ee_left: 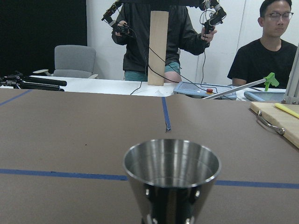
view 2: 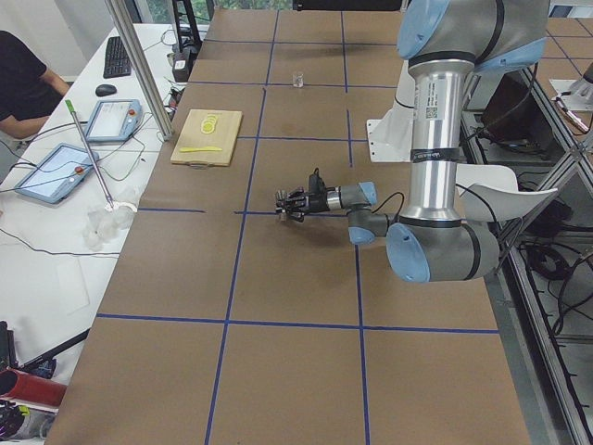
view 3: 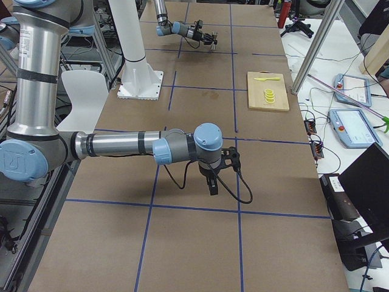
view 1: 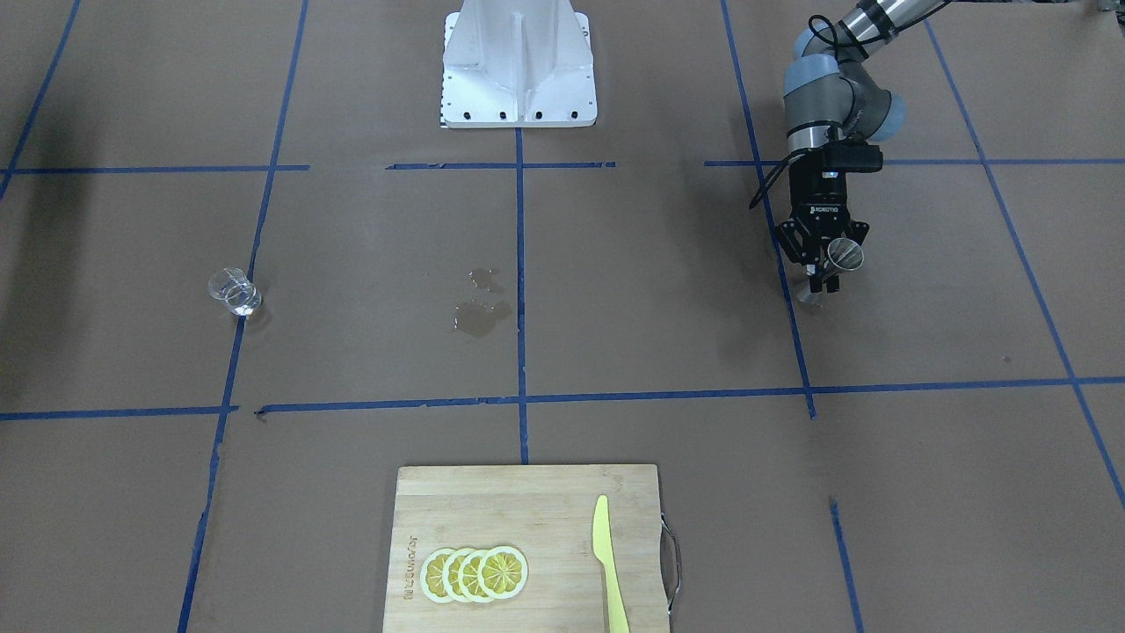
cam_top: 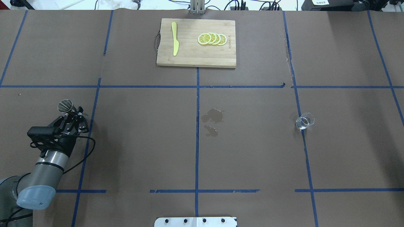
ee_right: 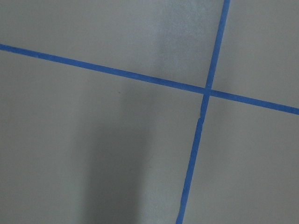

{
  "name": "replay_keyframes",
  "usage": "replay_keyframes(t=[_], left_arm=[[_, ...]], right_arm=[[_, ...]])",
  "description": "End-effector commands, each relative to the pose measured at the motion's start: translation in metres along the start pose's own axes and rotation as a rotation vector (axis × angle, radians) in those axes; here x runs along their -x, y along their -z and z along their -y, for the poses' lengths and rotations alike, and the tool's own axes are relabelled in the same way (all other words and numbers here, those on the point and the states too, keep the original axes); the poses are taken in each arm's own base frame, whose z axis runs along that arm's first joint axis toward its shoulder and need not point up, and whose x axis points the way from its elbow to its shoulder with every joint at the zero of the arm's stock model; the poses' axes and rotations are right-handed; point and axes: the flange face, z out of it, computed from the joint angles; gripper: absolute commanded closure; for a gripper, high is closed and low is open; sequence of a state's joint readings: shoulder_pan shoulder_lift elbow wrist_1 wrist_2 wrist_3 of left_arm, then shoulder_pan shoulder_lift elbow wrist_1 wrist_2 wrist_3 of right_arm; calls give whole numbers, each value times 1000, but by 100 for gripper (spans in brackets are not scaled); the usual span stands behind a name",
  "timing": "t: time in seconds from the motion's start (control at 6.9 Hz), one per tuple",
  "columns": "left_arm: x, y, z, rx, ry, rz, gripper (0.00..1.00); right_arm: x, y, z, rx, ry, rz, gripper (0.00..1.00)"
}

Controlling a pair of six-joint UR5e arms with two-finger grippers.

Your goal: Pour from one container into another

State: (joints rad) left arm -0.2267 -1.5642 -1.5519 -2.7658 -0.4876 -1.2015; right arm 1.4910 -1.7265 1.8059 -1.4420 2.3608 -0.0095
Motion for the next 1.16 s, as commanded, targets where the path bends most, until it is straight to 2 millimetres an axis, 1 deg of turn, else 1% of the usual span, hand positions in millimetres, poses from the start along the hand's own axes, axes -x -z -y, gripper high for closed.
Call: replay_keyframes(t=[0.0,0.15,0.29,0.44,0.58,0.73,0.87,1.02], left_arm=[[-1,3,16,-19,38,-39,100],[-4,2,28,-37,38,-48,100],[-1,7,37,-52,76,-82,100],[0,9,39,-65,41,-96,100],[-1,10,39,-67,51,-104,100],[-1,9,34,-66,50,-102,100],[2,7,23,-73,30,-86,100],[5,5,19,-83,20,-74,100]], right_arm=[[1,1,2,-2,4,0,0],[2,2,3,-8,11,0,0],[2,2,5,-28,30,-2,0],[2,3,5,-30,33,-2,0],[4,3,7,-34,39,-2,0],[6,5,10,-38,43,-2,0],[6,6,10,-39,44,-3,0],[7,6,12,-41,46,-3,0]])
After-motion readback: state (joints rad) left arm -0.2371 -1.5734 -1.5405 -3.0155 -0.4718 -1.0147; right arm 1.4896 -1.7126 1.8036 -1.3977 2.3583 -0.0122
